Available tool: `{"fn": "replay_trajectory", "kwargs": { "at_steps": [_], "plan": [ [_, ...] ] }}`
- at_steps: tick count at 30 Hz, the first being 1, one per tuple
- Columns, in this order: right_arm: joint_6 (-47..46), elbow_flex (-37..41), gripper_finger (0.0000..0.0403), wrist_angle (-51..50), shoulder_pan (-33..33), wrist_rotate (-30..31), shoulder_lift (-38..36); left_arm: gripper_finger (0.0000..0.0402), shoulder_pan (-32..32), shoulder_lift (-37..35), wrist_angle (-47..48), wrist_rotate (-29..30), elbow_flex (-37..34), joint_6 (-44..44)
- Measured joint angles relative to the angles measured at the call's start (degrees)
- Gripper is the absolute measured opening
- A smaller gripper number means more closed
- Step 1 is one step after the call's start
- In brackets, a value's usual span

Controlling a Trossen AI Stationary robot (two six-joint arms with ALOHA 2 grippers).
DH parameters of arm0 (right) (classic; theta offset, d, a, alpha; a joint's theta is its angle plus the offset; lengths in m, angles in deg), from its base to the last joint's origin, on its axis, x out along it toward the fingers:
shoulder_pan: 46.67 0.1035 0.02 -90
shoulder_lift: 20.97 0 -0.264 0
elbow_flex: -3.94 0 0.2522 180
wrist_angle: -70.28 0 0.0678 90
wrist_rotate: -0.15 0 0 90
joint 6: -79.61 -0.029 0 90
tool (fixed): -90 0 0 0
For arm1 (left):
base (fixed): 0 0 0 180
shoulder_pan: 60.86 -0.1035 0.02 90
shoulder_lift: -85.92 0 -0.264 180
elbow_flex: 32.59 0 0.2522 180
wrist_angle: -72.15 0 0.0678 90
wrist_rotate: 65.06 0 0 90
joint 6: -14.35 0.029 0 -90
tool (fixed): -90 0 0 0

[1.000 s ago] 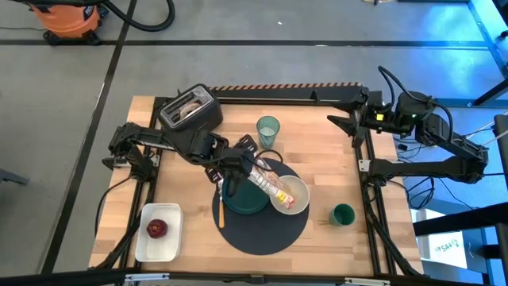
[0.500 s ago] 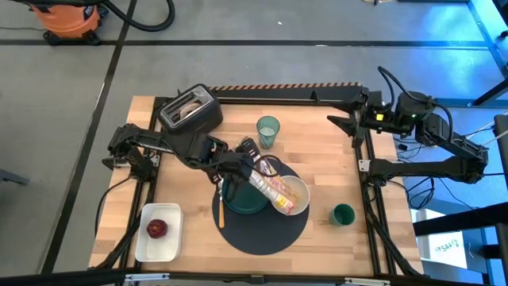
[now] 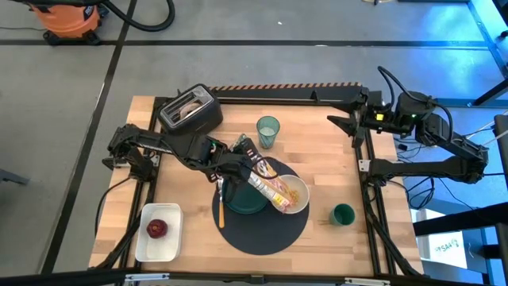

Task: Arrange a breakfast setting
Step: Pour the cereal into the white bowl

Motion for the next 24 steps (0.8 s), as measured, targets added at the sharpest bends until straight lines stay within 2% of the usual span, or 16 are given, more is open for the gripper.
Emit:
{"fn": "replay_trajectory", "kwargs": {
  "at_steps": [12,24],
  "plan": [
    [-0.1,0.0,0.0225,0.0,0.0,-1.0,0.0,0.019,0.4,0.0,0.1,0.2,0.0,0.1],
    [-0.1,0.0,0.0225,0.0,0.0,-0.9,0.5,0.019,1.5,-0.1,-0.1,3.2,0.7,1.9]
  ]
}}
